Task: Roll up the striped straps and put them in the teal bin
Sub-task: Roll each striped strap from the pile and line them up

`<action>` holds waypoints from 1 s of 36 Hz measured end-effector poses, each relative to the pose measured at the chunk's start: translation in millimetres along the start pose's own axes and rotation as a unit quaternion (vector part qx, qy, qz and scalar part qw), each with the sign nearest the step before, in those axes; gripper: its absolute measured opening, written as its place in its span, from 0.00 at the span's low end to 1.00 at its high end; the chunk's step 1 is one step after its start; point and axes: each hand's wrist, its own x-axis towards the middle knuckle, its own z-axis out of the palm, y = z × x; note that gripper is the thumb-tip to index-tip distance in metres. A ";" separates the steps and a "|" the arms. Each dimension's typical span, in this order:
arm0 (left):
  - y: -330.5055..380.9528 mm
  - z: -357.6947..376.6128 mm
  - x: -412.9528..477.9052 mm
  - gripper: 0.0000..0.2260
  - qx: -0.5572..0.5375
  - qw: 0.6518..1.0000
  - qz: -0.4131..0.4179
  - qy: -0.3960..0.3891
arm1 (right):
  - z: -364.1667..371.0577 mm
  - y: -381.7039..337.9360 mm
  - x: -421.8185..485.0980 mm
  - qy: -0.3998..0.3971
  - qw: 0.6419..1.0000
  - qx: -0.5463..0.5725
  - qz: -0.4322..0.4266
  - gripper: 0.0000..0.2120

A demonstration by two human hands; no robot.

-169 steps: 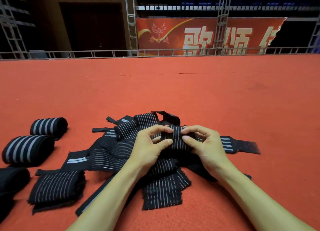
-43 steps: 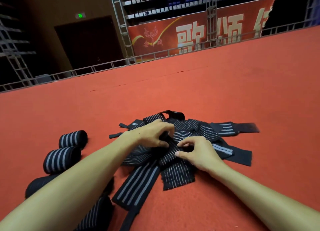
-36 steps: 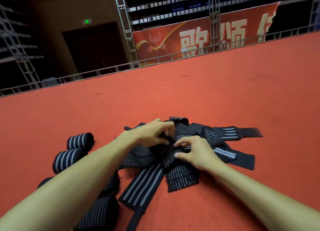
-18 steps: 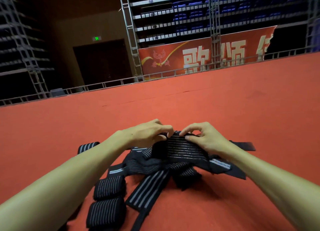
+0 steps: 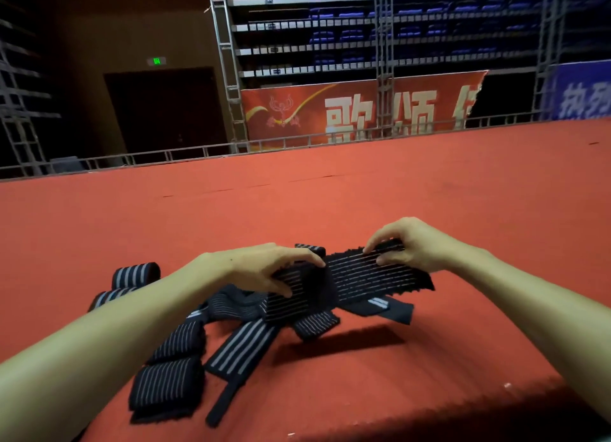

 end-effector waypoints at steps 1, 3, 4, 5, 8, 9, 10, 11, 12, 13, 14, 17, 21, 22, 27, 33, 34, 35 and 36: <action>-2.6 4.6 -0.5 0.31 -0.011 1.000 -0.008 -0.008 | -1.8 2.7 -2.6 -0.002 1.000 -0.010 0.003 0.11; -6.0 10.6 -3.1 0.33 -0.036 0.999 -0.020 -0.012 | -5.1 8.4 -7.9 -0.006 1.000 -0.026 0.008 0.11; -6.9 11.4 -4.5 0.33 -0.033 0.999 -0.018 -0.010 | -6.5 10.7 -10.8 -0.009 0.999 -0.033 0.010 0.11; -7.7 10.1 -5.6 0.32 -0.024 1.000 -0.011 -0.010 | -7.6 13.2 -13.1 -0.011 0.999 -0.038 0.012 0.11; -7.2 9.8 -11.9 0.31 -0.029 0.999 -0.012 -0.008 | -12.0 20.8 -19.4 -0.009 0.998 -0.055 0.019 0.12; -8.4 12.6 -14.7 0.30 -0.031 0.999 -0.017 -0.005 | -14.3 23.5 -21.4 -0.006 0.998 -0.061 0.023 0.12; -8.4 14.5 -17.6 0.29 -0.033 0.999 -0.024 -0.003 | -17.3 26.5 -23.6 -0.002 0.998 -0.064 0.028 0.12; -8.2 16.1 -20.3 0.28 -0.039 0.999 -0.032 -0.003 | -20.4 29.5 -25.9 0.000 0.997 -0.066 0.031 0.12; -6.9 16.5 -23.0 0.27 -0.042 0.998 -0.040 -0.001 | -23.4 32.6 -28.8 0.004 0.997 -0.069 0.032 0.12; -4.6 15.8 -25.0 0.26 -0.046 0.998 -0.041 0.001 | -26.2 35.6 -31.7 0.009 0.997 -0.074 0.030 0.12; -1.5 14.2 -26.8 0.26 -0.051 0.998 -0.034 0.002 | -29.0 38.1 -34.7 0.014 0.996 -0.079 0.030 0.12; 2.9 11.8 -30.4 0.26 -0.085 0.996 -0.004 -0.011 | -34.8 41.8 -42.0 0.019 0.996 -0.080 0.037 0.13; 7.0 20.1 -28.5 0.25 -0.123 0.992 -0.010 -0.012 | -35.3 42.8 -50.2 -0.004 0.995 -0.076 0.059 0.13; 7.1 25.6 -26.8 0.24 -0.116 0.993 -0.013 -0.014 | -33.7 43.3 -52.4 -0.014 0.995 -0.075 0.067 0.12; 0.8 64.5 -20.9 0.25 -0.054 0.995 -0.066 -0.052 | -17.7 44.7 -61.4 -0.051 0.992 -0.072 0.092 0.12; 4.1 95.7 -6.8 0.22 0.053 0.992 -0.088 -0.068 | 0.8 36.3 -65.7 -0.067 0.992 -0.053 0.098 0.11; 5.8 97.7 -3.8 0.21 0.061 0.993 -0.089 -0.057 | 3.2 34.5 -65.4 -0.060 0.992 -0.034 0.103 0.10; 9.4 98.5 -0.5 0.20 0.060 0.994 -0.082 -0.037 | 5.4 31.8 -64.7 -0.049 0.993 -0.010 0.109 0.10; 14.6 98.2 2.8 0.19 0.048 0.996 -0.071 -0.013 | 7.7 28.1 -64.2 -0.036 0.993 0.020 0.114 0.09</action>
